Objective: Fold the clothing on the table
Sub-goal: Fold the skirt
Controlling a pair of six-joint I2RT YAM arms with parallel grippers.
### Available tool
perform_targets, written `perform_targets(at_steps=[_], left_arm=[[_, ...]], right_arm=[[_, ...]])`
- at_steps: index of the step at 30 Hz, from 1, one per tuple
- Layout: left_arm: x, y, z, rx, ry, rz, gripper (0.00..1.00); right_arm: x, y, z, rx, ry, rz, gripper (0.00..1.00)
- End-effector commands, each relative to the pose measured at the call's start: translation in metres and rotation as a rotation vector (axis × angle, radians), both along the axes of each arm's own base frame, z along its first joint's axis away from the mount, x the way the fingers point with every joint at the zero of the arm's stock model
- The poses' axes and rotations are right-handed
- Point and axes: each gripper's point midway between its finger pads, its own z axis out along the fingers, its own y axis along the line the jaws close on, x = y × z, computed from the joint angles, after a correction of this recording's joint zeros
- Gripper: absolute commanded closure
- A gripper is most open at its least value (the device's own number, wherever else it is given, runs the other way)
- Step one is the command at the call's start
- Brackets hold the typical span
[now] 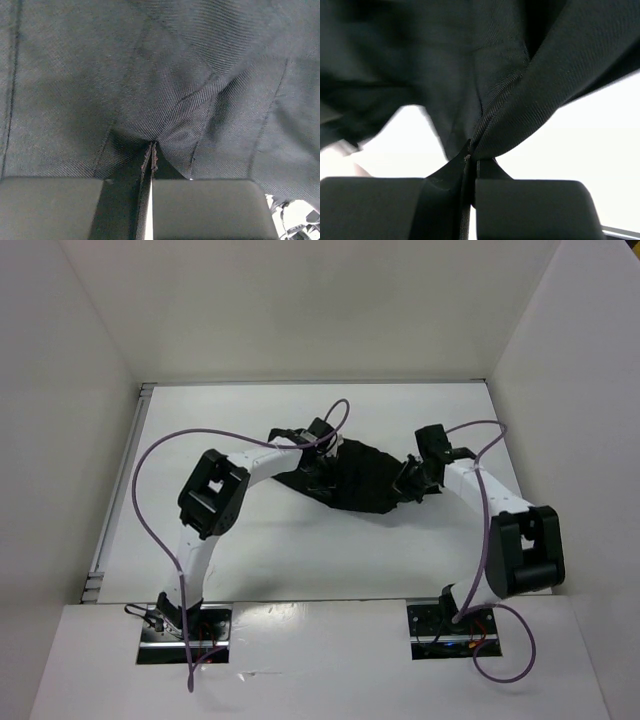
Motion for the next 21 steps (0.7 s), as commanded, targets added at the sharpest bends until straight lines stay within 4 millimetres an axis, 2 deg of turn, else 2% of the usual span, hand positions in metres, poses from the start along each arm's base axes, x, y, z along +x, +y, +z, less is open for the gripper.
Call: perform_targets(at_steps=[1, 2, 3, 4, 6, 8, 12, 13, 15, 16, 17, 18, 19, 20, 21], left_arm=[[-0.014, -0.004, -0.023, 0.058, 0.014, -0.053, 0.97], [-0.015, -0.006, -0.025, 0.046, 0.02, -0.058, 0.97], [-0.024, -0.013, -0.029, 0.033, 0.042, -0.084, 0.97], [-0.025, -0.025, -0.022, -0.001, 0.038, -0.094, 0.97], [-0.025, -0.041, -0.017, -0.076, 0.06, -0.117, 0.97], [-0.024, -0.055, -0.003, -0.129, 0.051, -0.135, 0.97], [-0.024, -0.062, 0.02, -0.173, 0.042, -0.153, 0.97], [-0.024, -0.062, 0.036, -0.186, 0.023, -0.155, 0.95], [-0.009, -0.047, 0.057, -0.187, -0.019, -0.104, 0.87], [-0.003, -0.036, 0.077, -0.181, -0.063, -0.062, 0.85], [0.012, -0.02, 0.089, -0.173, -0.098, -0.015, 0.82], [0.017, -0.006, 0.099, -0.154, -0.115, 0.019, 0.72], [0.024, 0.007, 0.123, -0.16, -0.163, 0.053, 0.67], [0.042, 0.033, 0.132, -0.137, -0.196, 0.124, 0.63], [0.046, 0.05, 0.138, -0.116, -0.208, 0.163, 0.58]], right_arm=[[0.023, 0.018, 0.093, 0.069, -0.25, 0.035, 1.0], [0.023, 0.025, 0.108, 0.101, -0.279, 0.048, 1.0], [0.022, 0.031, 0.12, 0.127, -0.306, 0.069, 1.0], [0.023, 0.039, 0.133, 0.158, -0.325, 0.085, 1.0], [0.02, 0.055, 0.143, 0.232, -0.343, 0.136, 1.0], [0.022, 0.07, 0.145, 0.268, -0.355, 0.183, 1.0], [0.024, 0.081, 0.122, 0.291, -0.298, 0.221, 1.0], [0.025, 0.081, 0.114, 0.281, -0.284, 0.231, 1.0], [0.03, 0.08, 0.112, 0.264, -0.293, 0.24, 1.0], [0.028, 0.079, 0.106, 0.254, -0.276, 0.25, 1.0], [0.028, 0.079, 0.108, 0.249, -0.277, 0.257, 1.0], [0.032, 0.078, 0.107, 0.235, -0.284, 0.262, 1.0], [0.031, 0.078, 0.106, 0.233, -0.275, 0.262, 1.0], [0.034, 0.078, 0.102, 0.226, -0.269, 0.27, 1.0], [0.032, 0.077, 0.1, 0.22, -0.263, 0.278, 1.0]])
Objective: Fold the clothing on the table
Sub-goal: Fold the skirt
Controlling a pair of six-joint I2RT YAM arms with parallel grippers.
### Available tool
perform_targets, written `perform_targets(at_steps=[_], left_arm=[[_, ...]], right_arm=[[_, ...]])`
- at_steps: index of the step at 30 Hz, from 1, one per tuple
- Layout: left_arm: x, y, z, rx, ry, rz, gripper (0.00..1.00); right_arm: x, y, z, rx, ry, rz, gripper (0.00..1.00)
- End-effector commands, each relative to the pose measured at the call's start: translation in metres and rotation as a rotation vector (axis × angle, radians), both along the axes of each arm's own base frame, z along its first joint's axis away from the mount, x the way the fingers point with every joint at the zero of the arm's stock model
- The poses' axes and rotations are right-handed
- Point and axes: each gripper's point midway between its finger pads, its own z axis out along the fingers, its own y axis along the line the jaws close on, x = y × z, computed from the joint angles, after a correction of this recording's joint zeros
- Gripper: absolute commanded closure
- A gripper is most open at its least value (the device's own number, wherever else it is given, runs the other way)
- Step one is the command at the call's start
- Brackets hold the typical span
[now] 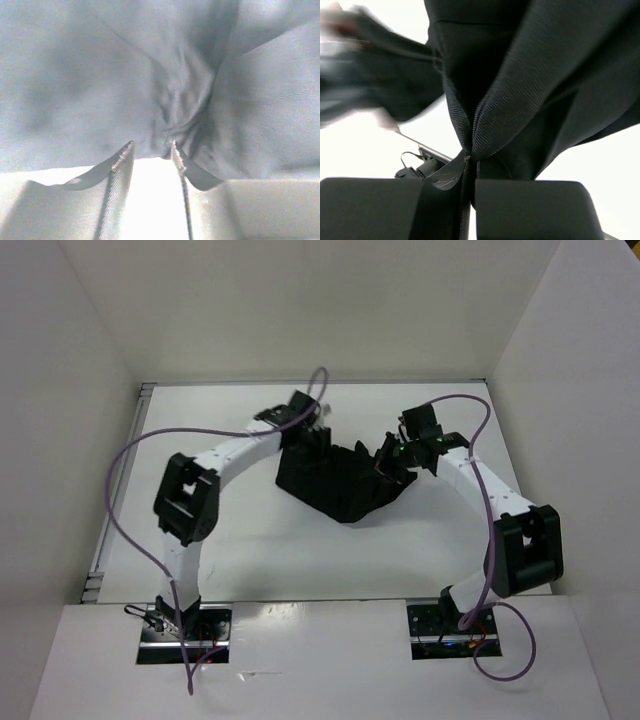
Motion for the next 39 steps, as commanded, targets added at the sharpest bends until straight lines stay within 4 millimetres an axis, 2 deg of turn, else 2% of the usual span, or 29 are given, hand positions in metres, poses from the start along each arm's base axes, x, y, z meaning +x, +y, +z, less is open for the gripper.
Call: perform_targets(at_steps=[1, 3, 4, 6, 8, 9, 11, 14, 16, 21, 22, 25, 27, 28, 29, 33, 34, 35, 37, 39], left_arm=[[0.044, 0.07, 0.095, -0.007, -0.208, 0.215, 0.56], [0.06, 0.124, 0.091, 0.085, -0.235, 0.355, 0.56], [0.064, 0.143, 0.095, 0.109, -0.254, 0.403, 0.56], [0.074, 0.191, 0.077, 0.197, -0.246, 0.531, 0.6], [0.078, 0.214, 0.059, 0.25, -0.224, 0.598, 0.64], [0.08, 0.226, 0.043, 0.273, -0.188, 0.616, 0.68], [0.087, 0.228, 0.031, 0.265, -0.176, 0.646, 0.69], [0.09, 0.223, 0.007, 0.24, -0.15, 0.656, 0.69], [0.094, 0.219, 0.004, 0.22, -0.154, 0.661, 0.69], [0.095, 0.21, -0.023, 0.244, -0.112, 0.636, 0.71], [0.097, 0.205, -0.02, 0.238, -0.122, 0.627, 0.71], [0.094, 0.193, -0.032, 0.232, -0.105, 0.606, 0.72], [0.091, 0.185, -0.043, 0.223, -0.079, 0.595, 0.73], [0.093, 0.182, -0.042, 0.209, -0.085, 0.59, 0.73], [0.087, 0.179, -0.055, 0.225, -0.059, 0.576, 0.73], [0.075, 0.154, -0.073, 0.211, -0.014, 0.518, 0.75], [0.074, 0.15, -0.078, 0.195, 0.001, 0.505, 0.75], [0.068, 0.137, -0.078, 0.184, 0.006, 0.473, 0.75], [0.052, 0.13, -0.09, 0.183, 0.053, 0.45, 0.76], [0.042, 0.121, -0.092, 0.172, 0.067, 0.431, 0.76]], right_arm=[[0.01, 0.009, 0.014, 0.011, -0.057, 0.053, 1.0], [0.012, 0.009, 0.013, 0.006, -0.059, 0.06, 1.0], [0.015, 0.01, 0.012, 0.006, -0.058, 0.06, 1.0], [0.016, 0.01, 0.01, -0.001, -0.053, 0.068, 1.0], [0.018, 0.01, 0.007, -0.008, -0.051, 0.076, 1.0], [0.019, 0.01, 0.01, -0.007, -0.052, 0.076, 1.0], [0.021, 0.012, 0.011, 0.0, -0.052, 0.081, 1.0], [0.024, 0.013, 0.008, -0.006, -0.049, 0.089, 1.0], [0.024, 0.013, 0.01, -0.006, -0.049, 0.089, 1.0], [0.026, 0.015, 0.007, -0.005, -0.044, 0.101, 1.0], [0.026, 0.015, 0.004, -0.007, -0.035, 0.101, 1.0], [0.027, 0.018, 0.003, -0.007, -0.033, 0.11, 1.0], [0.027, 0.019, -0.005, -0.012, -0.011, 0.11, 1.0], [0.029, 0.019, -0.002, -0.01, -0.02, 0.11, 1.0], [0.033, 0.02, -0.001, -0.009, -0.023, 0.11, 1.0], [0.042, 0.027, 0.008, -0.006, -0.055, 0.127, 1.0], [0.046, 0.029, 0.003, -0.009, -0.045, 0.128, 1.0], [0.051, 0.034, 0.009, -0.004, -0.062, 0.136, 1.0], [0.053, 0.046, 0.006, -0.005, -0.057, 0.161, 1.0], [0.056, 0.061, 0.01, 0.001, -0.073, 0.191, 1.0]])
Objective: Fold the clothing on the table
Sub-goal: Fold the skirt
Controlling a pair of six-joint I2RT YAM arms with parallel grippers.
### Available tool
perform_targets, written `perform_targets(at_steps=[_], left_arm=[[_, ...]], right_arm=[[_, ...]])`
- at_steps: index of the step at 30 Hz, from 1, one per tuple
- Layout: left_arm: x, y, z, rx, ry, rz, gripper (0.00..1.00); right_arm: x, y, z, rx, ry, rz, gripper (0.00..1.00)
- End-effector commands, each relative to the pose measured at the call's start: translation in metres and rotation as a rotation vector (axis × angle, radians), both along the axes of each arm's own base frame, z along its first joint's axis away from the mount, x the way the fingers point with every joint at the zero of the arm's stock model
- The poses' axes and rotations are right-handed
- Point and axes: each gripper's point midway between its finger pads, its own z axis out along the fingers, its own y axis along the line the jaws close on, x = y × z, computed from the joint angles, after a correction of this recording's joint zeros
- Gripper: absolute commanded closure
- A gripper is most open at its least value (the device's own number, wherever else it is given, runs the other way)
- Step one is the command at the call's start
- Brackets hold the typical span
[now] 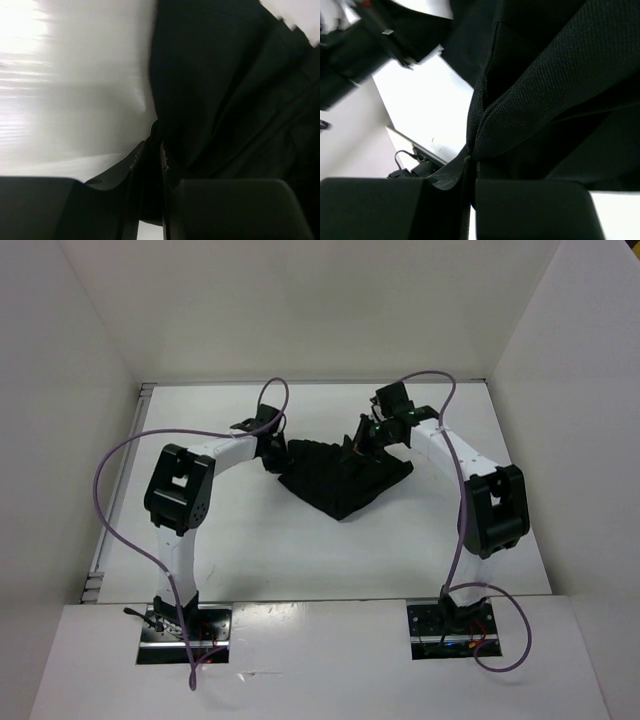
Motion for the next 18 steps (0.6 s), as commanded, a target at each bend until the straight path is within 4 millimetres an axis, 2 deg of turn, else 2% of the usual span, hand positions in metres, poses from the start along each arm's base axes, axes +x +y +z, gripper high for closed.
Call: perform_targets(at_steps=[1, 4, 7, 9, 10, 11, 13, 14, 16, 17, 18], left_arm=[[-0.034, -0.018, -0.029, -0.036, 0.111, -0.04, 0.76], [-0.038, -0.023, -0.027, -0.044, 0.113, -0.055, 0.76], [-0.039, -0.02, -0.019, -0.032, 0.104, -0.058, 0.76], [-0.039, -0.018, -0.011, -0.03, 0.085, -0.054, 0.76], [-0.039, -0.018, -0.011, -0.03, 0.085, -0.054, 0.76], [-0.041, -0.018, -0.008, -0.031, 0.082, -0.054, 0.76], [-0.042, -0.013, 0.001, -0.029, 0.075, -0.054, 0.76], [-0.044, -0.011, 0.012, -0.028, 0.063, -0.064, 0.76], [-0.032, 0.004, 0.036, -0.032, 0.002, -0.021, 0.76], [-0.027, 0.008, 0.066, -0.046, -0.069, -0.008, 0.75], [-0.022, 0.017, 0.08, -0.033, -0.113, 0.009, 0.73]], right_arm=[[0.008, 0.031, 0.015, 0.023, -0.061, 0.078, 1.0], [0.011, 0.059, 0.0, 0.016, -0.039, 0.133, 1.0], [0.011, 0.075, -0.009, 0.008, -0.03, 0.172, 1.0], [0.011, 0.085, -0.024, -0.003, -0.003, 0.191, 1.0], [0.012, 0.094, -0.023, 0.001, -0.011, 0.206, 1.0], [0.01, 0.1, -0.033, -0.007, 0.007, 0.22, 1.0], [0.011, 0.106, -0.035, -0.006, 0.006, 0.229, 0.67], [0.013, 0.107, -0.032, -0.002, -0.004, 0.229, 0.62], [0.018, 0.116, -0.005, 0.066, -0.086, 0.238, 0.55], [0.016, 0.118, 0.025, 0.116, -0.146, 0.247, 0.51], [0.018, 0.121, 0.039, 0.153, -0.199, 0.249, 0.51]])
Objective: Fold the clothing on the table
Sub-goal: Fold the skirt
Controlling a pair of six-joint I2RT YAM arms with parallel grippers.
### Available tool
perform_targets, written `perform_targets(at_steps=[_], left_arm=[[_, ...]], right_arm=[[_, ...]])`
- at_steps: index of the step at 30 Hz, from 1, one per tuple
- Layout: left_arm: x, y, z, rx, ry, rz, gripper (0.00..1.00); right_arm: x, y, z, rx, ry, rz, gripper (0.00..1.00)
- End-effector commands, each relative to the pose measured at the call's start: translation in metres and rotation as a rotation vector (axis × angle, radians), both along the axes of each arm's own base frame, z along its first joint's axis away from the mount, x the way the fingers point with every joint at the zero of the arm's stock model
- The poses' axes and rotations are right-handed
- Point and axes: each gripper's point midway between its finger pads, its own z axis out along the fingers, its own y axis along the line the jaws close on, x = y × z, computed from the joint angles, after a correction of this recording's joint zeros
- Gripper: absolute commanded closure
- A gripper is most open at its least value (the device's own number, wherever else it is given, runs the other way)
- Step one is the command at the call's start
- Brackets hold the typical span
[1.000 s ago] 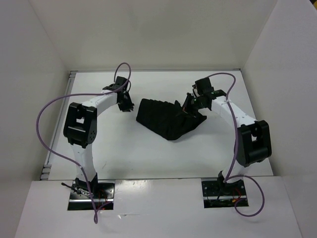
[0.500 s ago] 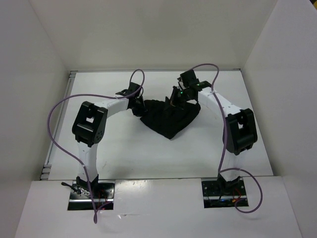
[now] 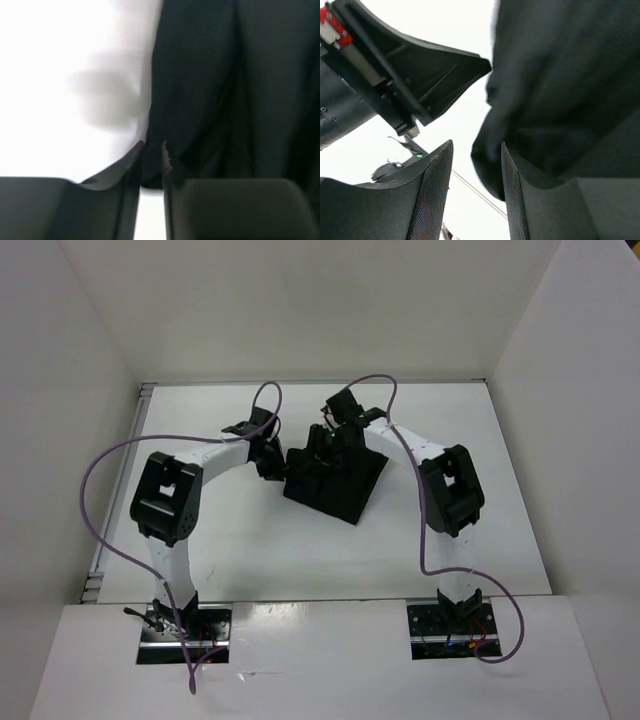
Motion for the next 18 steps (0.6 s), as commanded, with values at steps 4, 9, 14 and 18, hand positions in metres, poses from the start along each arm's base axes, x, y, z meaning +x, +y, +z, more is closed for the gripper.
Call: perform_targets(at_steps=[4, 9, 14, 18], left_arm=[[0.013, 0.024, 0.137, -0.005, -0.29, -0.011, 0.66], [-0.015, -0.039, 0.182, -0.267, -0.309, -0.274, 0.65], [-0.033, -0.108, 0.176, -0.464, -0.264, -0.493, 0.67], [-0.021, -0.122, 0.149, -0.394, -0.199, -0.505, 0.45]], right_arm=[[0.0, 0.016, 0.154, 0.32, -0.369, 0.025, 0.51], [-0.006, -0.032, 0.193, 0.333, -0.474, -0.132, 0.48], [-0.009, -0.101, 0.163, 0.144, -0.442, -0.376, 0.51], [-0.016, -0.127, 0.165, 0.149, -0.451, -0.434, 0.5]])
